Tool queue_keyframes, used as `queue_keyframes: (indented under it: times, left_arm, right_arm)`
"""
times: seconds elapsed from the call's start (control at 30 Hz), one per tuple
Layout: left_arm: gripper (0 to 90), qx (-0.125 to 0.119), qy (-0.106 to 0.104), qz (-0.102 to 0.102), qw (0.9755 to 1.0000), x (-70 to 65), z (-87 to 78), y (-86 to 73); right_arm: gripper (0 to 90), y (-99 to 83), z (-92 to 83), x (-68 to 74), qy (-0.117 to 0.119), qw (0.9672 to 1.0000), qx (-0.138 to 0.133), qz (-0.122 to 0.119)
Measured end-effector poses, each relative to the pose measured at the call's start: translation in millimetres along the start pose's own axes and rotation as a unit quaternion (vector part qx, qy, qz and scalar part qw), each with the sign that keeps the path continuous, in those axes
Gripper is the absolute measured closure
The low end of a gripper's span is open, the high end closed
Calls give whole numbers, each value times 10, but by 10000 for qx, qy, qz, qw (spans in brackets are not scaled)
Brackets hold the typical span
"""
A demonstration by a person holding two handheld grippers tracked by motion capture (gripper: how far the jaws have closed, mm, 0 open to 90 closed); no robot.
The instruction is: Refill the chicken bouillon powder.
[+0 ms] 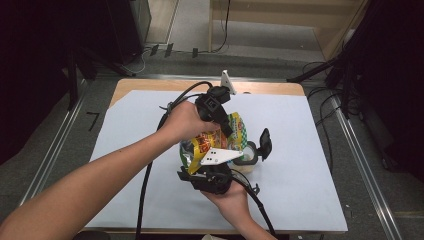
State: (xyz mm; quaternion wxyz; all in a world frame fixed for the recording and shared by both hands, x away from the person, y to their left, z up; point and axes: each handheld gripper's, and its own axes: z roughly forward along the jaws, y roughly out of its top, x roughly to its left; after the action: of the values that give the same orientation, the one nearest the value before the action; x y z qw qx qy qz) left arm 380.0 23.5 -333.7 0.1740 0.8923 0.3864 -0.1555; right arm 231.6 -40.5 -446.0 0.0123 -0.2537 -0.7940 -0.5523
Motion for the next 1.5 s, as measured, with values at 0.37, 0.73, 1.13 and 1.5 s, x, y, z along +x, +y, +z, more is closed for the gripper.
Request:
queue_keyframes:
  times: [0.37, 0.73, 1.13, 1.5]
  left_arm:
    - [800, 10, 24, 19, 10000, -8, -2, 1]
    - [797, -9, 54, 34, 10000, -41, -25, 18]
    - [792, 10, 37, 108, 9999, -97, -10, 26]
    - [788, 23, 43, 133, 9999, -113, -7, 26]
  right_arm:
    - [769, -2, 1, -4, -13, 10000, 12, -1]
    - [768, 16, 1, -9, -27, 10000, -21, 19]
    - [771, 1, 27, -28, -10, 10000, 28, 58]
    - [782, -4, 17, -37, -30, 10000, -17, 84]
